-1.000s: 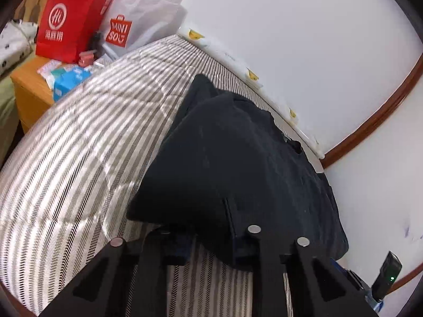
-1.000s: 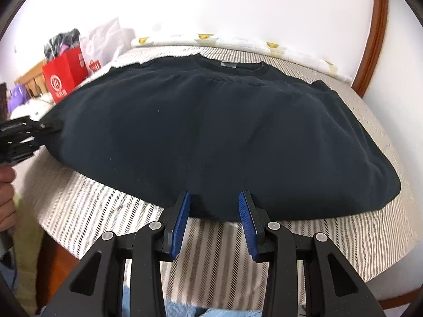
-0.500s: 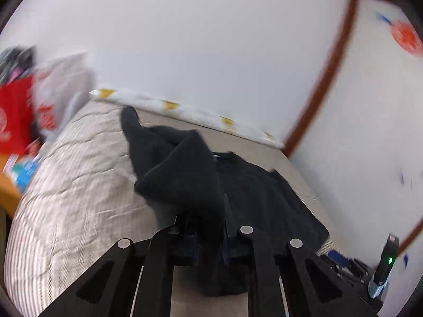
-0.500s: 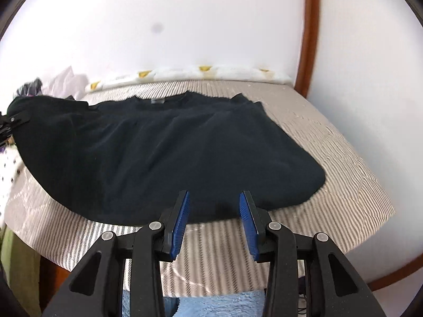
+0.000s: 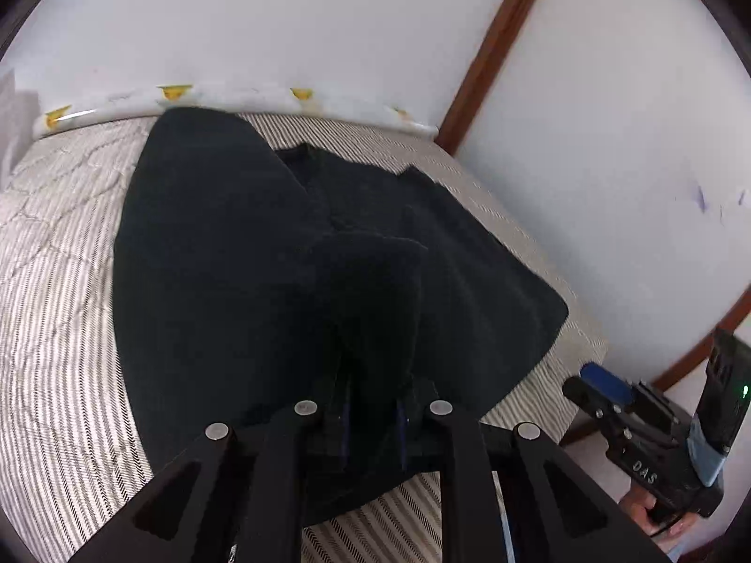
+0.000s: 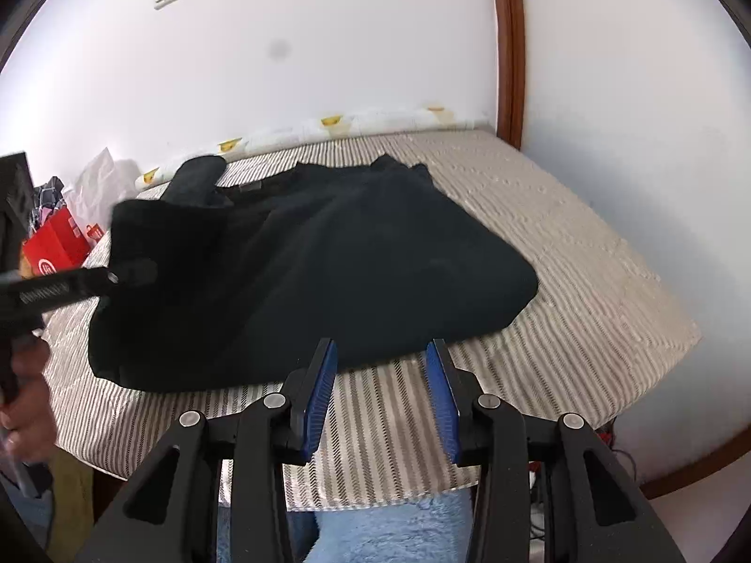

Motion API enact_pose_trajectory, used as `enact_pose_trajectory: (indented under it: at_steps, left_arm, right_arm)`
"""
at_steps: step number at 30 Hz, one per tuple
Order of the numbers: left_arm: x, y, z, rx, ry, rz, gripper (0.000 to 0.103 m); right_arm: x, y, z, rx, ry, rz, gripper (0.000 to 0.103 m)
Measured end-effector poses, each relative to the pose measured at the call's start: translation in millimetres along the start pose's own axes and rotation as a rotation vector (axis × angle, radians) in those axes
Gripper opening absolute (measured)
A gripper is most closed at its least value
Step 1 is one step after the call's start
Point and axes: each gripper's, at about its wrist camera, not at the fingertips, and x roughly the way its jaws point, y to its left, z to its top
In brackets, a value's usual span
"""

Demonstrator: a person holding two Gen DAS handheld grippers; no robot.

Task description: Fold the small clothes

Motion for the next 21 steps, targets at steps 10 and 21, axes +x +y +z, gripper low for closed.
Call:
enact_pose_trajectory:
  at_steps: [10,21]
  left_arm:
    - [-67.8,21.3,-30.2,0.080,-0.112,0.064,0.061]
    - [-63.7,80.4,-83.6,0.002,-0.033,0.107,0.065]
  right_arm:
    - [-12.1,49.5,31.8,-0.003,-0.030,0.195,0.077]
    - [63.1,111.1,50.2,0.086,0.125,0.354,0.080]
